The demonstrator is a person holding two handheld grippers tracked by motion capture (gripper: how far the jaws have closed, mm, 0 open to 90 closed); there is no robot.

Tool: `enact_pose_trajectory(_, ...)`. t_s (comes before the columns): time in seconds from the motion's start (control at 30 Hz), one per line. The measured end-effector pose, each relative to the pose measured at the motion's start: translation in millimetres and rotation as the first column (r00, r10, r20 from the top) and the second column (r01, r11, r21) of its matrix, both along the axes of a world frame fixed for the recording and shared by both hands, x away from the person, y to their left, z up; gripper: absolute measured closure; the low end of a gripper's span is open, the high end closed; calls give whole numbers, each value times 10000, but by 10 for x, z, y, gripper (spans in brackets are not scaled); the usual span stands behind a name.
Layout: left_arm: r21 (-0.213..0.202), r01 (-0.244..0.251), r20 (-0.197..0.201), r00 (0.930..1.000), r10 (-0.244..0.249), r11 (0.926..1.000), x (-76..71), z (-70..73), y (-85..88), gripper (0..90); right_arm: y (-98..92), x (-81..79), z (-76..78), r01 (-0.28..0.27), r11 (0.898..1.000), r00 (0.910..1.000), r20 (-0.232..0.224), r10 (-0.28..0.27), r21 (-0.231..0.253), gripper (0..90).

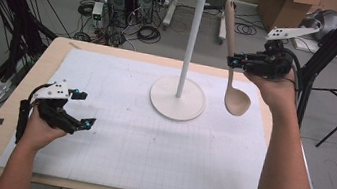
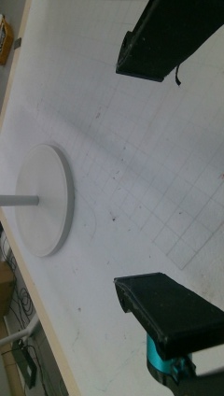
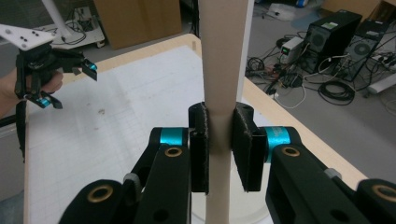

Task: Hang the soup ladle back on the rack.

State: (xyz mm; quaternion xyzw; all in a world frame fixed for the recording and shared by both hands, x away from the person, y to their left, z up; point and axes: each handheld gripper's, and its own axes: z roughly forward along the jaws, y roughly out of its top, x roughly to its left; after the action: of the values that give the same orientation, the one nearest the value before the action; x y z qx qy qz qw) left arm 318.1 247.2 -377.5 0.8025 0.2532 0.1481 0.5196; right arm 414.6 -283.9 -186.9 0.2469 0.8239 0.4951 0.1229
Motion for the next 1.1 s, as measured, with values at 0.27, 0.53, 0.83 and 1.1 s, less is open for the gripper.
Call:
enact_pose_trajectory(0.27,-5,0,11,10000,0,10000,-3,6,8,17,37,83,103,83,9999,9999,-69,-83,57,778)
enact_pose_trajectory(0.53,-52,38,5,10000,-38,10000,-5,10,14,17,44,129,115,89,9999,9998,-177,-87,111,778)
enact_pose_trajectory(0.83,-21,9,5,10000,-9,10000,-4,9,13,17,45,164,123,110,9999,9997,-235,-108,97,778)
enact_pose_trajectory(1.1,-31,36,2,10000,-36,10000,-5,9,13,17,46,210,96,124,9998,9991,-406,-117,165,778)
